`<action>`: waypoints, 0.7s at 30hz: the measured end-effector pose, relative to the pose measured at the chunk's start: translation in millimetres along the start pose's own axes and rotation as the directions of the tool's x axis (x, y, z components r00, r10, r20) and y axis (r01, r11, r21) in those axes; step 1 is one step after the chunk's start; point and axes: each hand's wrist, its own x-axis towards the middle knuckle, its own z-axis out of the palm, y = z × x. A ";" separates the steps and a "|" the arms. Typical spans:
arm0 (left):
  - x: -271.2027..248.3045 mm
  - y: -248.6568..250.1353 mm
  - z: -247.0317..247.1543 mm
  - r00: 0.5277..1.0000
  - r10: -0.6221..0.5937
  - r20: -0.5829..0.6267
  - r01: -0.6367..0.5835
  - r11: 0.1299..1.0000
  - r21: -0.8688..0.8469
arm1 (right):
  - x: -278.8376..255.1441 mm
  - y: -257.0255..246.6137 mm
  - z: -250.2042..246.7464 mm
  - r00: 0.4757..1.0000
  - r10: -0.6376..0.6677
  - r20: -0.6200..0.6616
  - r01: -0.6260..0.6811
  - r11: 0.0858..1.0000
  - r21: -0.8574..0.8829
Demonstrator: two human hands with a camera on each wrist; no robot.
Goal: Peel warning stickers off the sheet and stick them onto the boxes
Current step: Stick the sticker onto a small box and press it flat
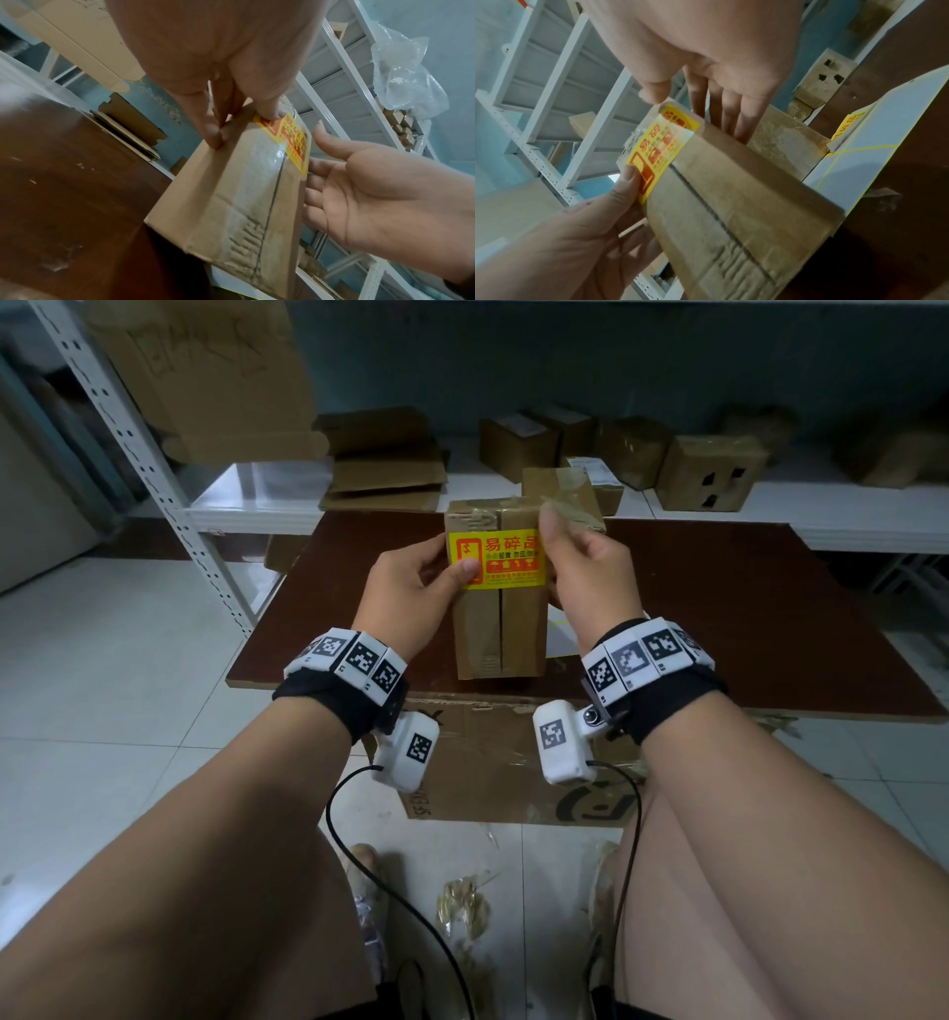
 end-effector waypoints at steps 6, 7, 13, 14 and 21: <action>2.2 -3.6 3.7 1.000 -0.029 0.008 0.029 0.999 -0.015 | 2.4 0.3 -6.5 1.000 0.017 0.012 -0.018 1.000 0.026; 2.5 -4.1 3.1 0.999 -0.031 0.026 0.031 0.999 -0.016 | 3.6 -0.1 -7.3 1.000 0.030 0.011 -0.030 0.999 0.036; 4.8 -5.8 0.2 0.989 -0.010 0.145 0.010 1.000 0.002 | 6.1 1.9 -7.4 0.999 0.031 0.018 -0.032 0.997 0.075; 6.0 -7.6 -0.9 0.987 -0.024 0.157 0.026 1.000 -0.007 | 6.7 2.6 -7.0 1.000 0.017 0.013 -0.018 0.998 0.066; 4.5 -14.9 -10.0 0.966 0.037 0.256 -0.016 0.996 -0.083 | 7.6 4.3 -8.1 1.000 -0.017 -0.010 0.016 0.994 -0.109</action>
